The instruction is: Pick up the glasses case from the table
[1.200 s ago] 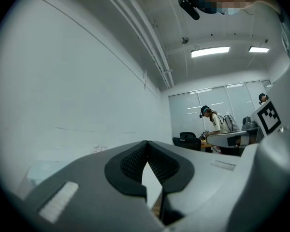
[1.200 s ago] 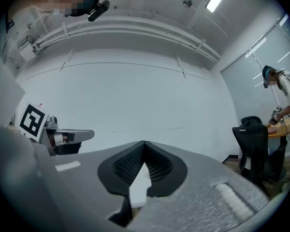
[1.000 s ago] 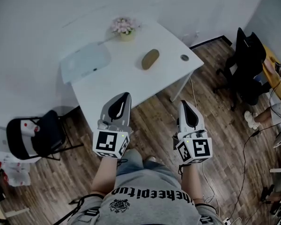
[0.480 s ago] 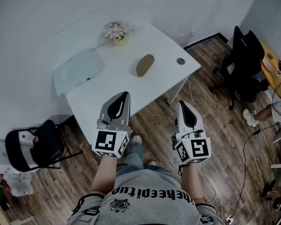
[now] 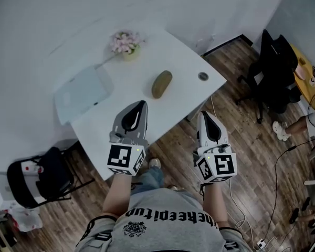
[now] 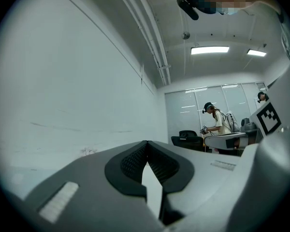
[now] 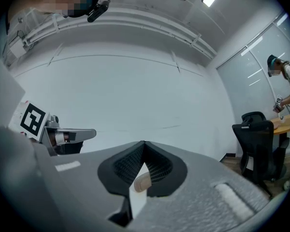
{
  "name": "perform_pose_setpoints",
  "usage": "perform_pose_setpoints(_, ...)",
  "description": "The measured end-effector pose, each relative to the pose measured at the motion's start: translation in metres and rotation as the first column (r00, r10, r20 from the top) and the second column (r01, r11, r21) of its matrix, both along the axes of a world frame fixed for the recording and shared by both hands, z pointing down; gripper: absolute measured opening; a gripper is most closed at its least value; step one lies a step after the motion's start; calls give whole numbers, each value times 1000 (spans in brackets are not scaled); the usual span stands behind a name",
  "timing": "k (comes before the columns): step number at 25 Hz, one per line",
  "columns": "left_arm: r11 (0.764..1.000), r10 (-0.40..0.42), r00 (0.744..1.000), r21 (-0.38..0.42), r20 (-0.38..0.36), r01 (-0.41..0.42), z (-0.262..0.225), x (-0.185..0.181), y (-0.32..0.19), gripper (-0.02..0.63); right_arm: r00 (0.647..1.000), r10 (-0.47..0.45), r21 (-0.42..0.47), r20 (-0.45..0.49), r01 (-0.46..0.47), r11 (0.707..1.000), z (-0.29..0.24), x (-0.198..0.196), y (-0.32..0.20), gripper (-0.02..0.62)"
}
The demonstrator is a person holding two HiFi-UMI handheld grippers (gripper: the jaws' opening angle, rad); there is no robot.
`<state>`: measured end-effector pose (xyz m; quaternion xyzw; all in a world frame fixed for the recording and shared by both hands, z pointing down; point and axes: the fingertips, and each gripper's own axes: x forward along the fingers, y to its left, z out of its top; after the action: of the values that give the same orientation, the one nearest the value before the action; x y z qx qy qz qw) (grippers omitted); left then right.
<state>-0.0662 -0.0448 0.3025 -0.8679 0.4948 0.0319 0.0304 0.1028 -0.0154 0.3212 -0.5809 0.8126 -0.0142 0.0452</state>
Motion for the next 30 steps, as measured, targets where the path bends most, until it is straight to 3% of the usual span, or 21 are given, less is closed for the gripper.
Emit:
perform_pose_setpoints(13,999,26,1000,-42,10,-26,10,-15,-71,18,1000,20,-18,-3,-20,1000,4,-19,-67,3)
perform_pose_setpoints(30,988,103,995,-117,4,-101,35,-21,-124,18,996,92,-68,-13,-92,993,19,-28,-105,3)
